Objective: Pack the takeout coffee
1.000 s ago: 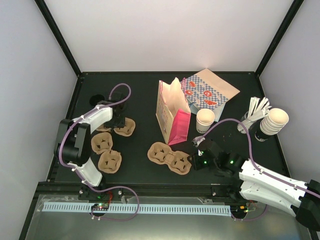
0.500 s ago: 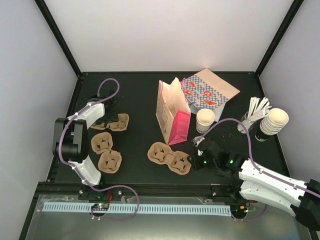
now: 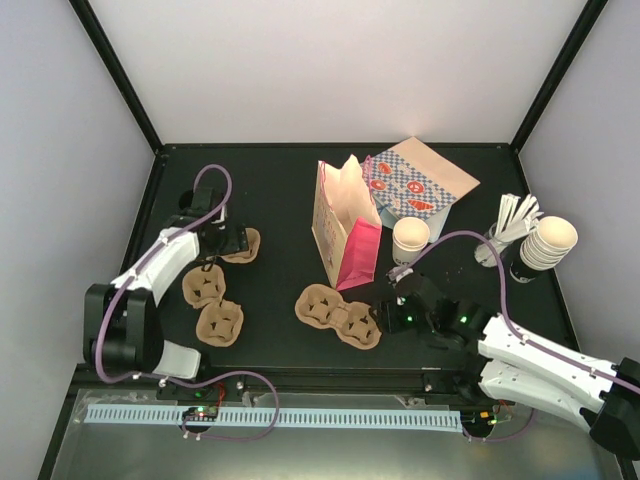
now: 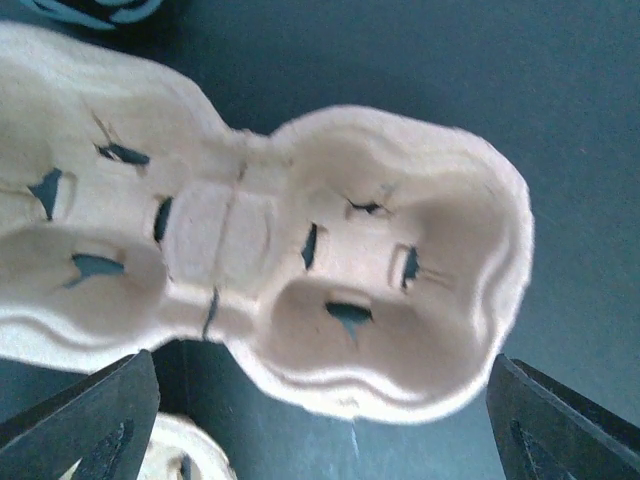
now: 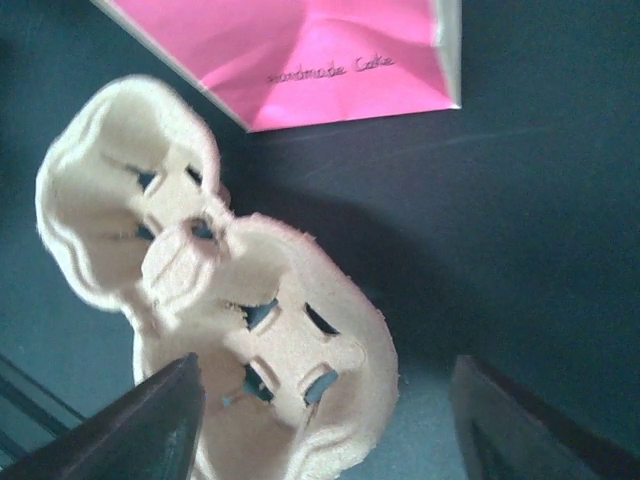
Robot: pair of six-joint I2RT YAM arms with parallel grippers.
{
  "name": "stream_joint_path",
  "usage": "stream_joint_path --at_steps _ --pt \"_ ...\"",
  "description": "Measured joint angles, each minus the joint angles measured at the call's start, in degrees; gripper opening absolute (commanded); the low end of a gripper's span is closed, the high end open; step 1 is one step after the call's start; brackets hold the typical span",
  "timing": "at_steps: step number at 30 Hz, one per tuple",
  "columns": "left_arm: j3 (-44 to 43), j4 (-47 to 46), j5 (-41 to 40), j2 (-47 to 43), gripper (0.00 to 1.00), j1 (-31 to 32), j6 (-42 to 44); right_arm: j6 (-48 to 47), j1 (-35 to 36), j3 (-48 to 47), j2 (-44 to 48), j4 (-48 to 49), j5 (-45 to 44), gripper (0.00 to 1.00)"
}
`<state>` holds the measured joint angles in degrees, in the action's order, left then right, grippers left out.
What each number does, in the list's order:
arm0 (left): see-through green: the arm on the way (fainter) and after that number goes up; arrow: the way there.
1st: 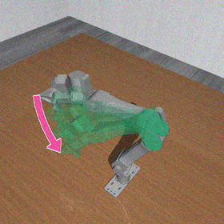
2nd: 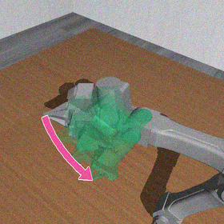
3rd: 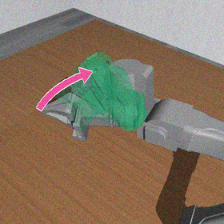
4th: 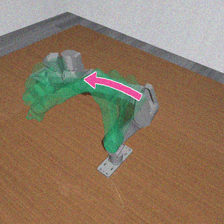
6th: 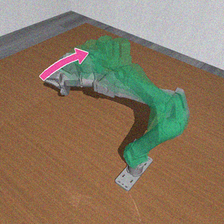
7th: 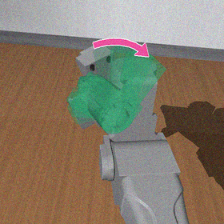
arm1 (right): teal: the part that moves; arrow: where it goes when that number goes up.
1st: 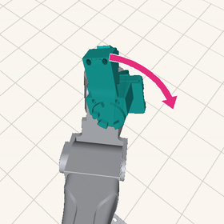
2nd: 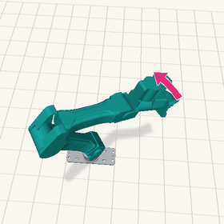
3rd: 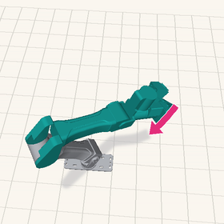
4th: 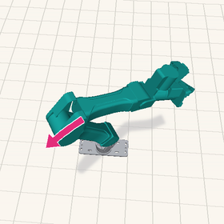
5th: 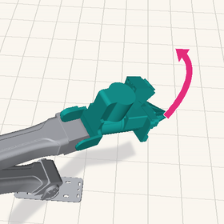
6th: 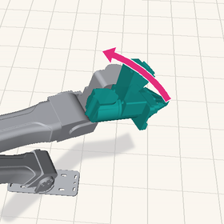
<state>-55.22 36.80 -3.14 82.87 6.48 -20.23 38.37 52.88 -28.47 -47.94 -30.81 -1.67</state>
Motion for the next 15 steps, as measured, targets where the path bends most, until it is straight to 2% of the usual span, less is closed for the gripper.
stream_joint_path --at_steps 1,2,8,15 --pt "0.90 0.07 0.79 -1.46 0.94 0.15 -0.02 0.66 0.00 -0.46 0.00 -0.57 -0.92 0.97" --pt "1.81 0.04 1.49 -2.89 0.95 0.44 -0.04 1.33 0.00 -0.94 0.00 -1.22 -1.86 1.00" --pt "6.69 0.81 5.01 -12.28 0.99 6.51 -1.36 6.88 0.00 -3.69 -0.11 -6.60 -8.61 1.00" --pt "10.49 0.44 7.87 -21.59 0.99 16.92 -6.38 10.05 0.00 -6.03 -3.26 -9.29 -9.84 1.00"
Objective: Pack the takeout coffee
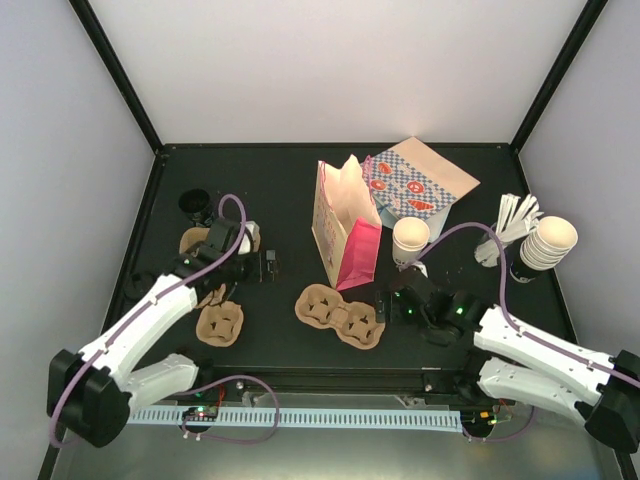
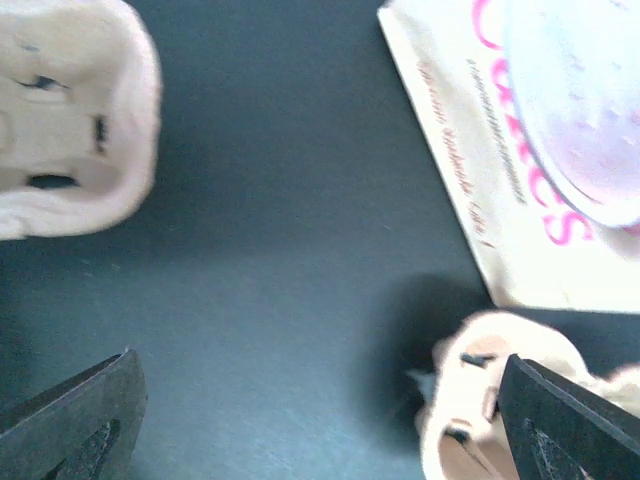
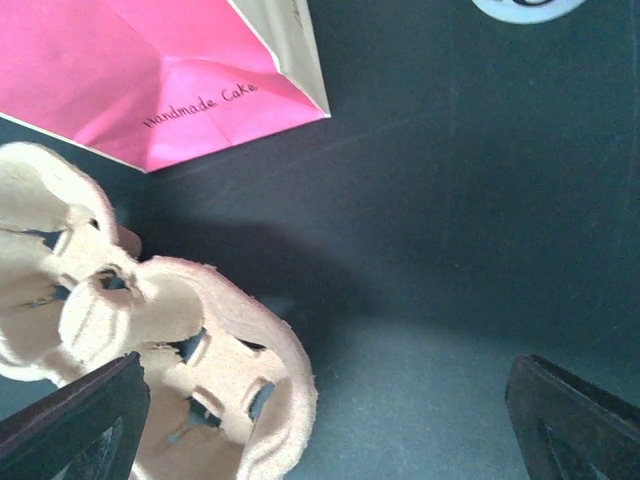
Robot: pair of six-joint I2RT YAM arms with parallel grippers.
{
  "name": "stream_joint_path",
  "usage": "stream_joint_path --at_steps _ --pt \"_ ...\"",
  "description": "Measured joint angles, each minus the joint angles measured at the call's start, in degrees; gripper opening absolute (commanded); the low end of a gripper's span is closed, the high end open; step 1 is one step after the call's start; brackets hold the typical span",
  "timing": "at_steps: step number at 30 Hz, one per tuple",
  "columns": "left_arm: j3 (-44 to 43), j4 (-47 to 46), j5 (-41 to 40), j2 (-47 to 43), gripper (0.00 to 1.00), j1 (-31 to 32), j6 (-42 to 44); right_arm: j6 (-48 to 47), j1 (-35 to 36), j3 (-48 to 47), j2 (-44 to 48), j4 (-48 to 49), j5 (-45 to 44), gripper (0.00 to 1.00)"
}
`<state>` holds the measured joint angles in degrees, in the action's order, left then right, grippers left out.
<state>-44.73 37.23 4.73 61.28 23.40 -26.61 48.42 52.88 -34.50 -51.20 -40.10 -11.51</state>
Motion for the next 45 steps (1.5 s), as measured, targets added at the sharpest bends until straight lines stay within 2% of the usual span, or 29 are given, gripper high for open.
stream_joint_path --at_steps 5,10,16,27,45 --pt "4.22 -2.49 4.11 -5.16 0.99 3.91 -2.19 1.03 0.00 -0.07 -0.81 -1.62 -0.35 1.00" --pt "5.16 -3.45 6.10 -6.36 0.99 4.79 -2.34 4.63 0.13 -3.85 -3.28 -5.97 -1.68 1.00" --pt "5.16 -3.65 5.07 -10.36 0.99 4.81 -1.73 8.66 3.91 -10.84 -10.01 -8.04 -3.23 1.00" --pt "6.01 -4.81 0.81 -14.69 0.99 4.81 -1.46 14.75 9.99 -17.55 -21.27 -7.37 -2.93 1.00" --pt "6.38 -7.30 0.39 -15.17 0.99 4.81 1.57 21.49 12.63 -21.40 -32.83 -3.67 -1.09 0.92"
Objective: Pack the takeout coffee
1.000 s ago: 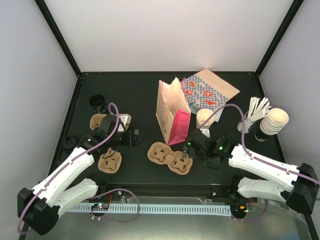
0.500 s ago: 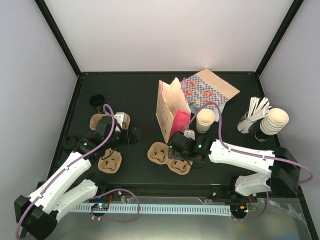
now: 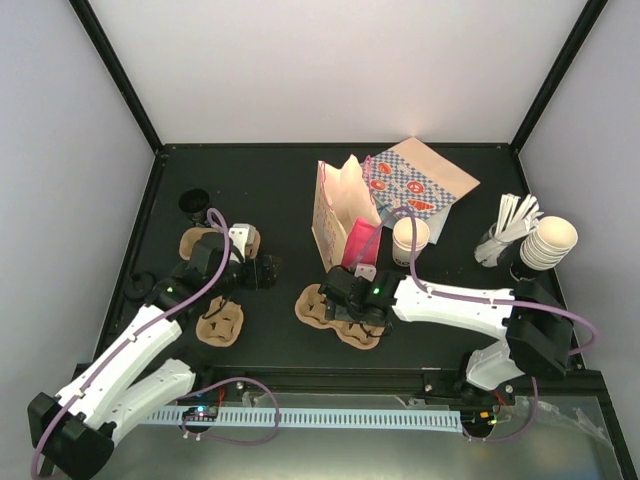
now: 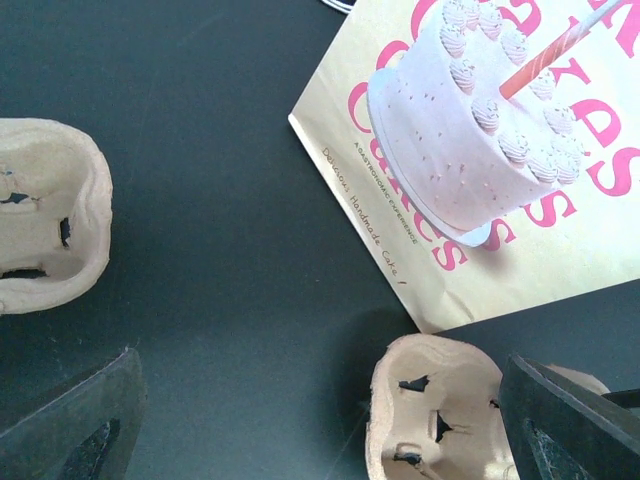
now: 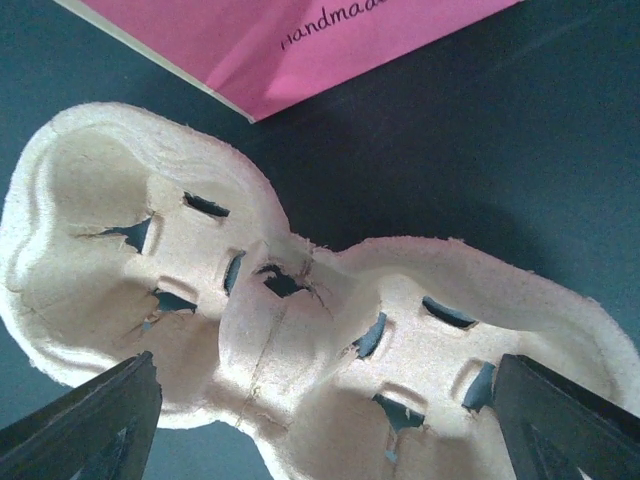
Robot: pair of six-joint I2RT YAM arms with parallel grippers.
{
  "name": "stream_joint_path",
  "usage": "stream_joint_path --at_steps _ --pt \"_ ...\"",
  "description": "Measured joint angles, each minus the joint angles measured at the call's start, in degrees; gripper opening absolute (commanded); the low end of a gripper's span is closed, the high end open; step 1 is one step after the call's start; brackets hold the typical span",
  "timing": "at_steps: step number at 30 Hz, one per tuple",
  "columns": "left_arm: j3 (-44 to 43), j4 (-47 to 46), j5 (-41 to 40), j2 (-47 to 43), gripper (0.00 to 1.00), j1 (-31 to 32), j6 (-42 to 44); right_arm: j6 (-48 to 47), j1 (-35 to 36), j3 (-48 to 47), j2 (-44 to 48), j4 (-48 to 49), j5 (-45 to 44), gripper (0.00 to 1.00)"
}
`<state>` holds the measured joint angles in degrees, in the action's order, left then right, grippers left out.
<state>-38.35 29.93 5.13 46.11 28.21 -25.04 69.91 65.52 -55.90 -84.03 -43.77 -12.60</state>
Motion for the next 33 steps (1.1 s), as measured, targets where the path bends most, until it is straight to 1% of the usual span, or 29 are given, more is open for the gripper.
stream_joint_path --at_steps 7,18,23,24,28,33 --pt "0.04 -0.07 -0.44 -0.79 0.99 0.00 0.96 1.18 0.09 -0.26 -1.90 0.17 0.74 0.86" --pt "0.26 -0.04 -0.87 -0.81 0.99 0.00 1.05 3.30 0.70 -3.82 -8.22 1.22 1.27 0.86" --pt "0.31 -0.07 -0.90 -0.81 0.99 0.00 1.07 4.04 0.94 -5.11 -10.60 1.36 1.62 0.84" --pt "0.33 -0.04 -0.90 -0.81 0.99 0.00 1.07 4.15 0.96 -5.11 -11.08 1.36 1.73 0.83" --pt "0.35 -0.04 -0.94 -0.85 0.99 0.00 1.07 4.48 1.01 -5.14 -12.83 1.03 2.25 0.72" --pt "0.37 -0.04 -1.03 -1.22 0.99 0.00 1.07 4.17 1.01 -4.98 -12.96 0.59 2.36 0.63"
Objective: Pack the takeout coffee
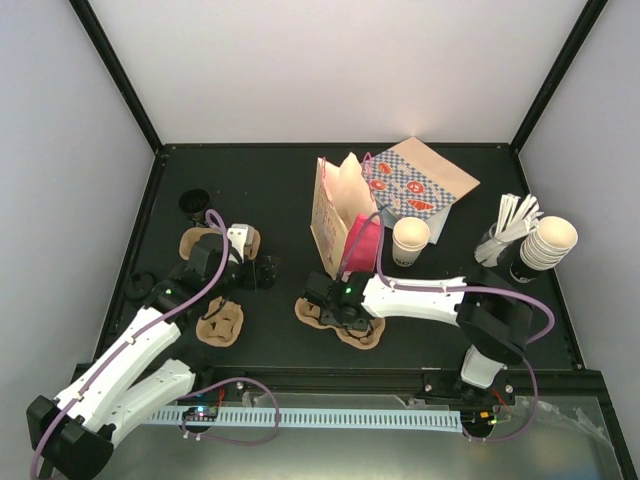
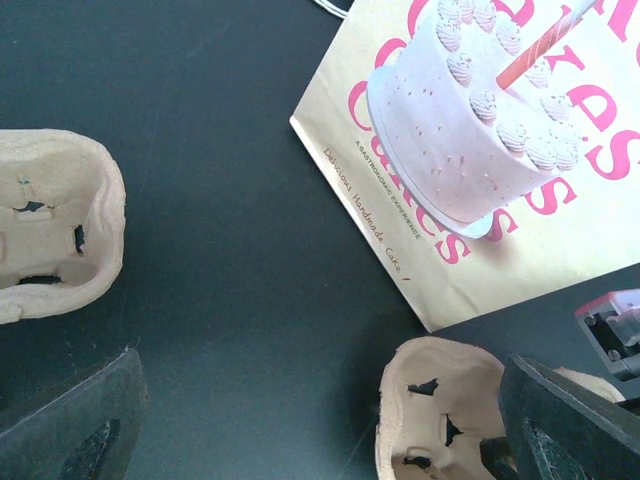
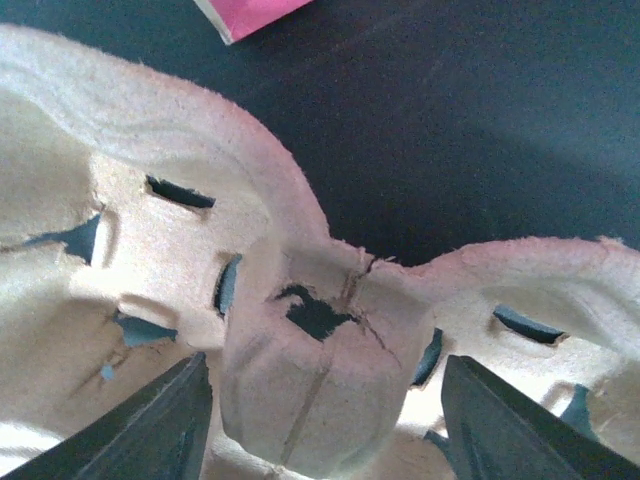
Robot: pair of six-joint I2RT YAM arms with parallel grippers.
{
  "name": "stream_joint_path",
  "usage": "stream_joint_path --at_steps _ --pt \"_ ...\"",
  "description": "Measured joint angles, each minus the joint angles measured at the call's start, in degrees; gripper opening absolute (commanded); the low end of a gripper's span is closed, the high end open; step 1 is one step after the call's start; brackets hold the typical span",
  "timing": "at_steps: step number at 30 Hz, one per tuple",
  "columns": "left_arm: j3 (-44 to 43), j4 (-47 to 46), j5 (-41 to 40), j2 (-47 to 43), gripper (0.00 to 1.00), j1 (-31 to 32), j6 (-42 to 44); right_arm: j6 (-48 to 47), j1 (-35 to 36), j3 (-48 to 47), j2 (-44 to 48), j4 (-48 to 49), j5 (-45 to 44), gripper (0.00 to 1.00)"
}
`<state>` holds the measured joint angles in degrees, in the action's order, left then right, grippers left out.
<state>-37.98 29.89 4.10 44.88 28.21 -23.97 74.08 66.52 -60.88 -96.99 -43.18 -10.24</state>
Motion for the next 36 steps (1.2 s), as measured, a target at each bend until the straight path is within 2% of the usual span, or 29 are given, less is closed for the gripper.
stream_joint_path --at_steps 10,23,29,36 --pt "0.00 0.02 -0.31 -0.02 0.99 0.00 0.00 -6.38 0.00 7.78 7.37 1.86 0.44 0.58" --pt "0.00 0.04 -0.48 -0.20 0.99 0.00 -0.02 -18.64 -1.84 14.34 15.82 -2.73 -1.49 0.66" --pt "0.00 0.02 -0.50 -0.28 0.99 0.00 -0.02 -18.73 -3.19 16.46 18.21 -6.32 -2.01 0.67" --pt "0.00 0.02 -0.98 -0.26 0.99 0.00 0.00 -17.73 -3.19 16.02 18.95 -3.78 -0.72 0.72"
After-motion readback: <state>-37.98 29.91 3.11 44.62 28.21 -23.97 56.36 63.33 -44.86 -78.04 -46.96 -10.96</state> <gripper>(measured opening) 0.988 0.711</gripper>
